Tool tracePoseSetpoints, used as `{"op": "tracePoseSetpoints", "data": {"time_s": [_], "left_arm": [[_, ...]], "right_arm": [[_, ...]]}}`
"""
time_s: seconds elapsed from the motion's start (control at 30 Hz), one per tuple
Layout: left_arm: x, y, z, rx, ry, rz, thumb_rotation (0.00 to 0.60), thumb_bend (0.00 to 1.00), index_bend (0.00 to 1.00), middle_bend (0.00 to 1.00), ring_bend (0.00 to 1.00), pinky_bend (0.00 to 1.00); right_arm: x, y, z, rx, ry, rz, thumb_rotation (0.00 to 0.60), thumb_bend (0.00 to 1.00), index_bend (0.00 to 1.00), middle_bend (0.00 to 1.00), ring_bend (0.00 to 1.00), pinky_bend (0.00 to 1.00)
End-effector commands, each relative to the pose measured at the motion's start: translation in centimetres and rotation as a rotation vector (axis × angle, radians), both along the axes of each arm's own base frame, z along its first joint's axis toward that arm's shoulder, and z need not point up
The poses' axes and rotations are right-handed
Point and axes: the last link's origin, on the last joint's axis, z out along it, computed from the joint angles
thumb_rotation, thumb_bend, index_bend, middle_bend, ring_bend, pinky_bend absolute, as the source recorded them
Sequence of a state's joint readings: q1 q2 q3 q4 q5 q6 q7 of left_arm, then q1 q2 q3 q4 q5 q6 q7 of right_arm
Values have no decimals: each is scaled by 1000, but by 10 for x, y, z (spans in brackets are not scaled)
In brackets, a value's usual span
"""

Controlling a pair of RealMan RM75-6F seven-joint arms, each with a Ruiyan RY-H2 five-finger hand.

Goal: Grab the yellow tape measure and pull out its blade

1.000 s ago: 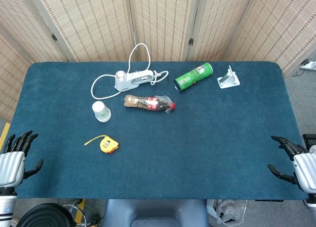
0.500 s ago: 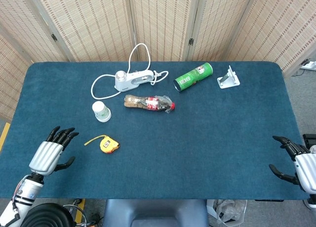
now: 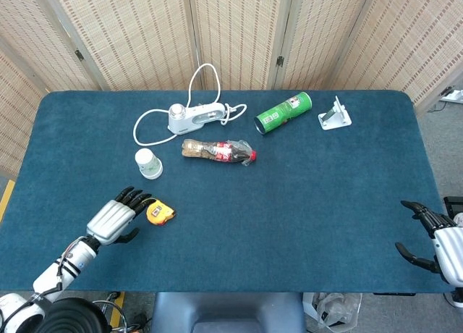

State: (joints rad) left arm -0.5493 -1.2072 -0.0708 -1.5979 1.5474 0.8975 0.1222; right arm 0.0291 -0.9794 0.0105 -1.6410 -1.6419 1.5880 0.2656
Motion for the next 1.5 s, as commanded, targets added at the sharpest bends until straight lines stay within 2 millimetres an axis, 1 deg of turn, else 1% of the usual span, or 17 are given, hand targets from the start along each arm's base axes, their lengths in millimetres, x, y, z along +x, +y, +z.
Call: {"op": "tracePoseSetpoints", "data": {"time_s": [0.03, 0.4, 0.6, 0.67, 0.9, 1.17, 1.27, 1.37, 1.43, 1.5], "left_arm": [[5, 11, -11, -42, 31, 2, 600, 505, 102, 94, 40, 0], [9, 29, -36, -107, 97, 33, 600, 506, 90, 85, 23, 0], [10, 34, -43, -123, 134, 37, 600, 505, 102, 83, 22, 0], [9, 35, -43, -122, 143, 41, 600, 505, 118, 95, 34, 0], [1, 36, -42, -120, 172, 74, 600, 505, 187, 187, 109, 0], [-7, 30, -36, -113, 174, 107, 600, 505, 203, 256, 178, 0], [-8, 26, -34, -117, 165, 118, 600, 505, 176, 251, 169, 0], [-7, 24, -34, -115, 150, 129, 600, 502, 102, 202, 128, 0], [-6, 24, -35, -113, 138, 135, 600, 476, 63, 152, 90, 0], [-4, 23, -37, -115, 128, 140, 600, 414, 26, 118, 64, 0]], "right_arm": [[0, 0, 0, 1, 0, -2, 600, 274, 172, 266, 344, 343], [-3, -1, -1, 3, -1, -13, 600, 273, 172, 266, 345, 343], [-4, -1, -1, 3, -3, -16, 600, 274, 172, 266, 345, 343], [-4, 0, -1, 3, -4, -18, 600, 274, 172, 266, 346, 343], [-5, -1, -1, 2, -6, -16, 600, 273, 172, 266, 346, 343], [-4, -2, -1, 1, -5, -11, 600, 274, 172, 266, 346, 344], [-3, -2, -1, 0, -6, -9, 600, 274, 172, 266, 346, 343], [-3, -2, -1, 1, -6, -7, 600, 274, 172, 266, 346, 343], [-3, -2, -1, 4, -6, -8, 600, 274, 172, 266, 346, 343], [-4, -2, -1, 4, -7, -11, 600, 274, 172, 266, 346, 343]]}}
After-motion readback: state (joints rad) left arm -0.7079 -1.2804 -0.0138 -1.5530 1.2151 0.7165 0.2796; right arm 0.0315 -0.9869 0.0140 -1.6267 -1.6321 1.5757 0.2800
